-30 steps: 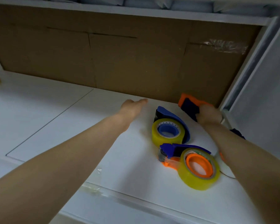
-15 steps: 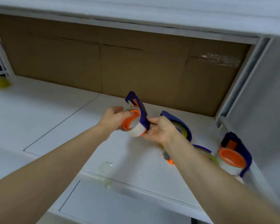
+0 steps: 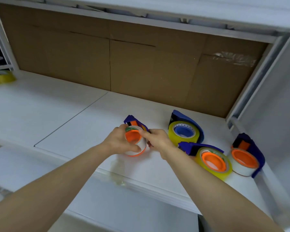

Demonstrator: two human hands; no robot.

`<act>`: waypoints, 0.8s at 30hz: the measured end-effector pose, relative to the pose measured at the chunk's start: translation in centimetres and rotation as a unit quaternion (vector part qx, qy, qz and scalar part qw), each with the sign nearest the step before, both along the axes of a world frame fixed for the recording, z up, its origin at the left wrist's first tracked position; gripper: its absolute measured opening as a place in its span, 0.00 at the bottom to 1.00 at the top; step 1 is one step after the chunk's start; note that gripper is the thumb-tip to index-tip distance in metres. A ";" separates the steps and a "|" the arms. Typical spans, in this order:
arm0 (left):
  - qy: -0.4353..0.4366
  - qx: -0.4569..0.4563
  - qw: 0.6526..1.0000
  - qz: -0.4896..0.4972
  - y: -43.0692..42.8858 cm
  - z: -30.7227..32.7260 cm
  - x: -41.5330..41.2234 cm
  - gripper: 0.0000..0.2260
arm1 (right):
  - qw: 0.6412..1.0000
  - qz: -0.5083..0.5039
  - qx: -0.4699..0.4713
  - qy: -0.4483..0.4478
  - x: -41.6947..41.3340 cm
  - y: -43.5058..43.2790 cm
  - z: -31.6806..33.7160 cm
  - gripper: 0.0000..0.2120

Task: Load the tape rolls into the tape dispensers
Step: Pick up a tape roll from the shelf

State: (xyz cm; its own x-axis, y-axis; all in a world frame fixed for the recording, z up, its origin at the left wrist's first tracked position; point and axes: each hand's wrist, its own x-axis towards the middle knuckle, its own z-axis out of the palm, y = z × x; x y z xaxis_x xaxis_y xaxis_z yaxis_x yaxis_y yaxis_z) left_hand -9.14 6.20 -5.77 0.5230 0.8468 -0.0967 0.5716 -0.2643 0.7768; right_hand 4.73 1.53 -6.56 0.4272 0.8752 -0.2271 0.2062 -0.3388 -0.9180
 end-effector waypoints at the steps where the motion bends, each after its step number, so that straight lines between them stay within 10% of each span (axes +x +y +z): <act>1: 0.003 0.001 1.000 -0.010 0.2 -0.1 -0.1 0.33 | 0.999 -0.004 0.003 -0.050 0.4 0.0 0.1 0.14; 6: 0.054 -0.019 0.995 -0.081 1.2 -0.8 -0.5 0.50 | 0.948 0.041 -0.013 -0.316 2.7 -0.8 0.4 0.20; 17: 0.136 0.039 0.988 -0.057 0.3 -1.3 1.2 0.43 | 0.813 0.114 -0.130 -0.556 1.5 -0.8 -0.6 0.13; 24: -0.085 -0.062 0.994 0.017 0.8 2.1 1.0 0.41 | 0.812 0.103 -0.160 -0.552 2.1 -0.6 -0.1 0.13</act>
